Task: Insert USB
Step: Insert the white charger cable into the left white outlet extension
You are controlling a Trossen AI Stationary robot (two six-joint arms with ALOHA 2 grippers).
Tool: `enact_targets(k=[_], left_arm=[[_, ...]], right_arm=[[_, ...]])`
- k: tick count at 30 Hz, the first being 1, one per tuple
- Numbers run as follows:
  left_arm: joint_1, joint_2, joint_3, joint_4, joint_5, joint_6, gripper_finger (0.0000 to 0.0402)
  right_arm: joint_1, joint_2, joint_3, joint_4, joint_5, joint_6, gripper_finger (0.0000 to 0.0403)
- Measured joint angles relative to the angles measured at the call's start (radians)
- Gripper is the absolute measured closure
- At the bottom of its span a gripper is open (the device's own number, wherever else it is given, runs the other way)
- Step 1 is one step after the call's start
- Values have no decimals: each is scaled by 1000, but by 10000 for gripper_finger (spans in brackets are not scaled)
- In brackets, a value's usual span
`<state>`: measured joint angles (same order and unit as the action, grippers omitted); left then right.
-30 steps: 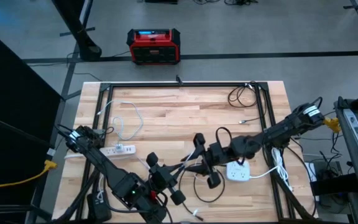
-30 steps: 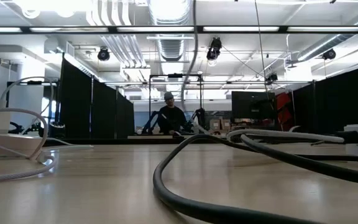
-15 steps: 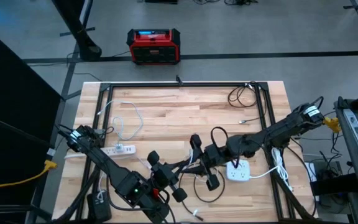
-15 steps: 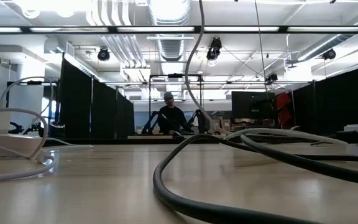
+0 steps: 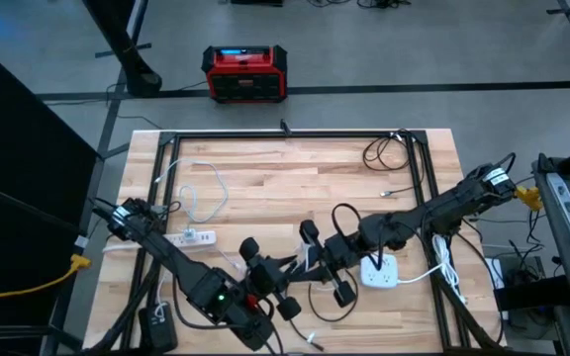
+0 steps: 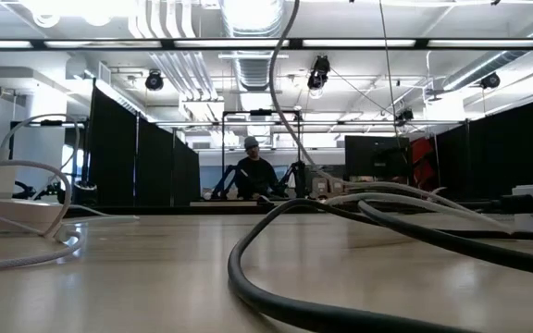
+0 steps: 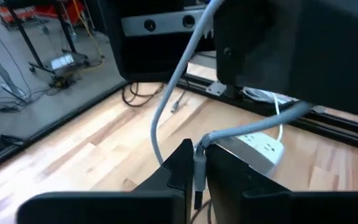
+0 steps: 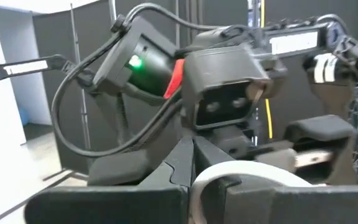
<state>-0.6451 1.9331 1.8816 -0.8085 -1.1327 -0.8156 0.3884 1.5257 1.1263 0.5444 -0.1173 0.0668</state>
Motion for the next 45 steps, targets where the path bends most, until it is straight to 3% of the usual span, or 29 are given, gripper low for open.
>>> enact_targets(k=[5,15,23,26,29,33,36,40,45], left_arm=[[7,0,0,4,14,14,357],[7,0,0,5,20,14,389],[-1,0,0,-4,-6,14,389],[-2,0,0,-37,-6,-22,389],[-1,0,0,-117,-1,-107,389],[-1,0,0,-245,22,-247,389],[-2,0,0,-330,50,-337,389],[-1,0,0,-419,78,-431,389],[-2,-2,0,-592,105,-605,389]], right_arm=[[7,0,0,-16,-2,0,403],[13,-1,0,-16,-14,1,403],[13,-3,0,-75,-23,51,399],[14,-4,1,-153,-30,77,365],[13,-5,22,-278,-28,89,303],[13,-5,68,-508,-24,91,212],[13,-5,111,-710,-2,109,166],[14,-5,149,-940,86,151,144],[27,-5,141,-1112,144,225,151]])
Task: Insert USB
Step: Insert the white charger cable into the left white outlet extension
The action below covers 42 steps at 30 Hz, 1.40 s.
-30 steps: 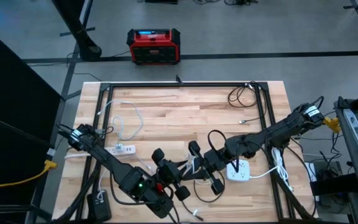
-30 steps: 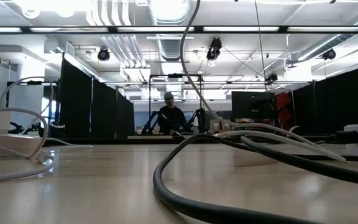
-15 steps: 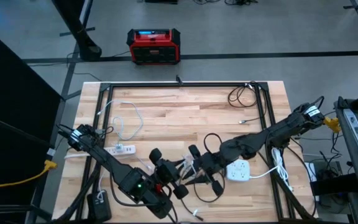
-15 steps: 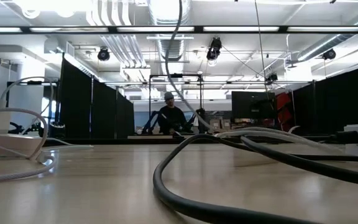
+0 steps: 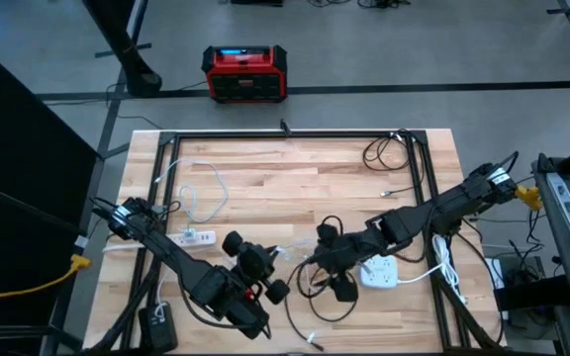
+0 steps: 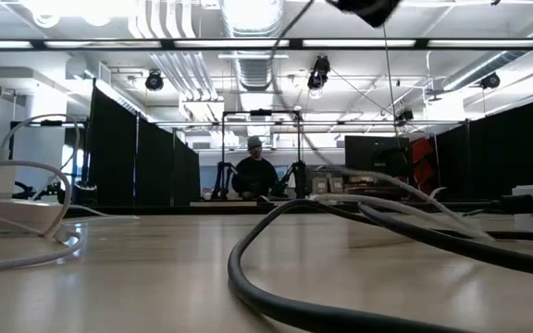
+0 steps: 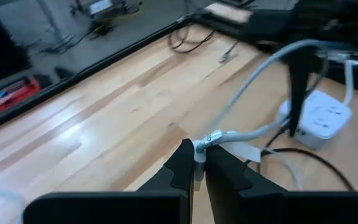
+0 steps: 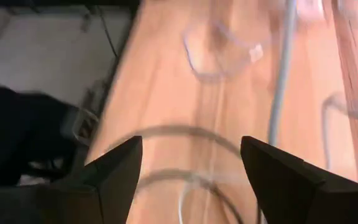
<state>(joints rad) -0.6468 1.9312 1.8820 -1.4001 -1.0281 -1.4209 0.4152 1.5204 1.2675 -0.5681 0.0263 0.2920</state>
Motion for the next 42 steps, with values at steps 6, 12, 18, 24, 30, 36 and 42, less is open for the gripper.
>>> enact_targets(k=[6,12,18,24,30,36,42], left_arm=[[-3,-19,-71,-163,72,-246,389],[-1,-42,-290,-168,187,-487,389],[-19,-42,-520,-171,242,-708,389],[-46,-42,-672,-157,263,-854,389],[-45,-42,-754,-130,321,-856,389],[-44,-42,-819,-77,330,-858,389],[-44,-11,-897,10,267,-859,389]], right_arm=[[64,1,-60,-75,60,69,180],[135,1,-103,-44,197,126,201],[190,1,-108,-25,273,162,202],[213,0,-108,-12,313,191,207],[211,0,-108,141,314,177,207],[211,0,-95,360,305,67,208],[210,0,-67,428,297,49,208]])
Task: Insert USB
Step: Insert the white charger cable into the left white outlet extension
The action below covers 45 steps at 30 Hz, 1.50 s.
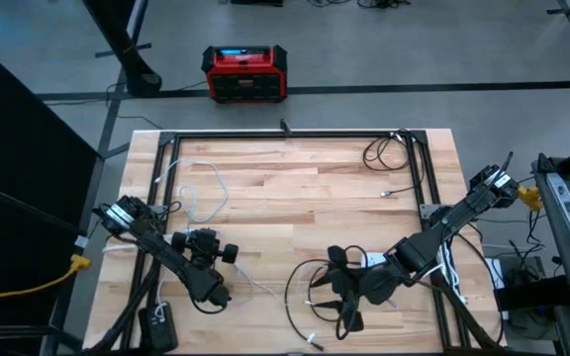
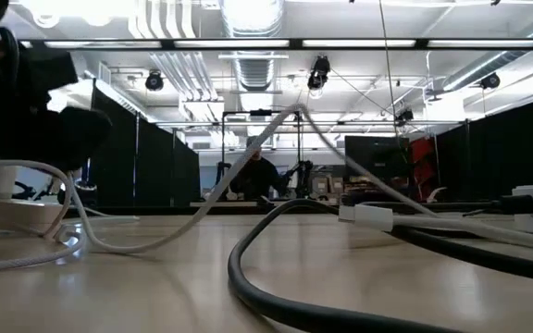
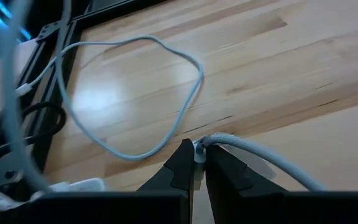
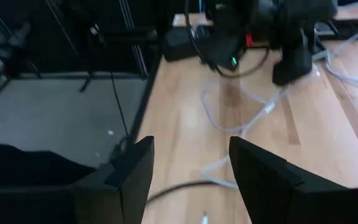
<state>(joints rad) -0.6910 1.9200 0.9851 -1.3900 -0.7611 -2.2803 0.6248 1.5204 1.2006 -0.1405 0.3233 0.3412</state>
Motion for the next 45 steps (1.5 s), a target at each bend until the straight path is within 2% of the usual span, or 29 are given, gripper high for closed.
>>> enact_targets(k=[12,19,27,35,45], left_arm=[[-10,111,52,6,-58,9,389],[-23,113,186,-183,-95,12,389],[-46,54,300,-181,-167,13,389],[-62,8,433,-181,-417,22,389],[-63,-170,587,-181,-451,295,389]], right_arm=[[-23,0,10,1,0,6,208],[-26,0,10,-3,0,-18,208],[-25,3,10,-3,23,-85,208],[-21,4,-32,-10,44,-140,209],[-21,4,-160,4,45,-73,208]])
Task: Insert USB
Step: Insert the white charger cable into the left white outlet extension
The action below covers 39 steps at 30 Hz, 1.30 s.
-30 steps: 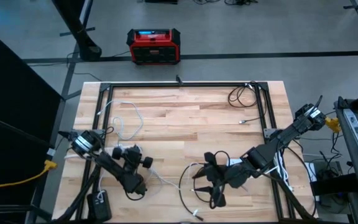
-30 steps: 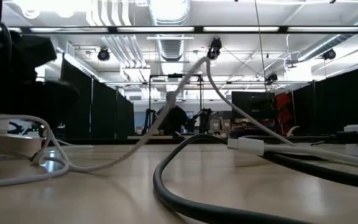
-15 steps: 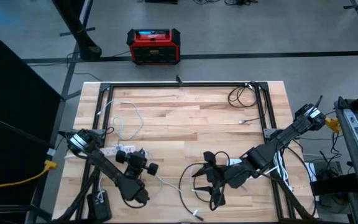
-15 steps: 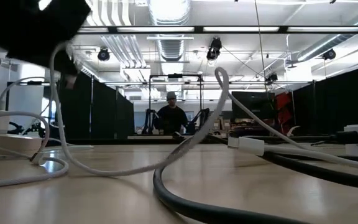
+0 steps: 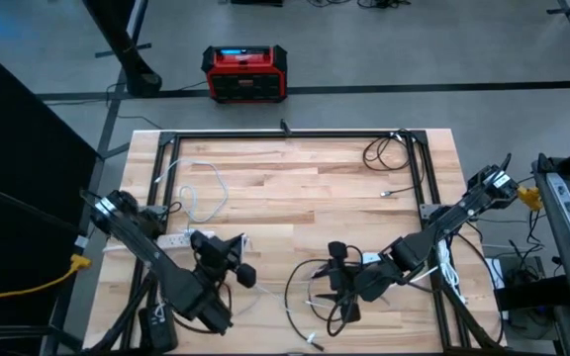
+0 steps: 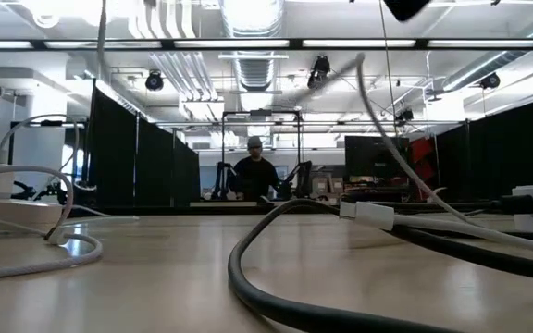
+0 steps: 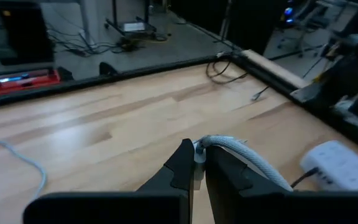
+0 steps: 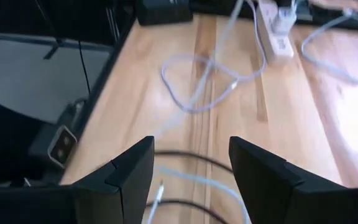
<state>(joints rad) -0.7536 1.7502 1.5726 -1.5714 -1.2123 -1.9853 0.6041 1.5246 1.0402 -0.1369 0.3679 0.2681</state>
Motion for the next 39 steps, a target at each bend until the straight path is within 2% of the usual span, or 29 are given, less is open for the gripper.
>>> enact_targets(k=[9,17,23,30,34,39], left_arm=[[10,-98,12,0,2,89,389],[109,-30,-39,2,165,88,389],[151,31,-140,1,302,-1,389],[112,87,-322,0,508,-186,389],[59,101,-400,1,525,-293,389],[50,134,-463,0,544,-302,389]], right_arm=[[12,0,-90,108,1,0,208],[25,0,-107,151,1,-4,208],[34,0,-107,154,1,0,208],[40,0,-107,153,1,12,208],[40,0,-107,158,1,19,208],[39,0,-107,178,1,22,208]])
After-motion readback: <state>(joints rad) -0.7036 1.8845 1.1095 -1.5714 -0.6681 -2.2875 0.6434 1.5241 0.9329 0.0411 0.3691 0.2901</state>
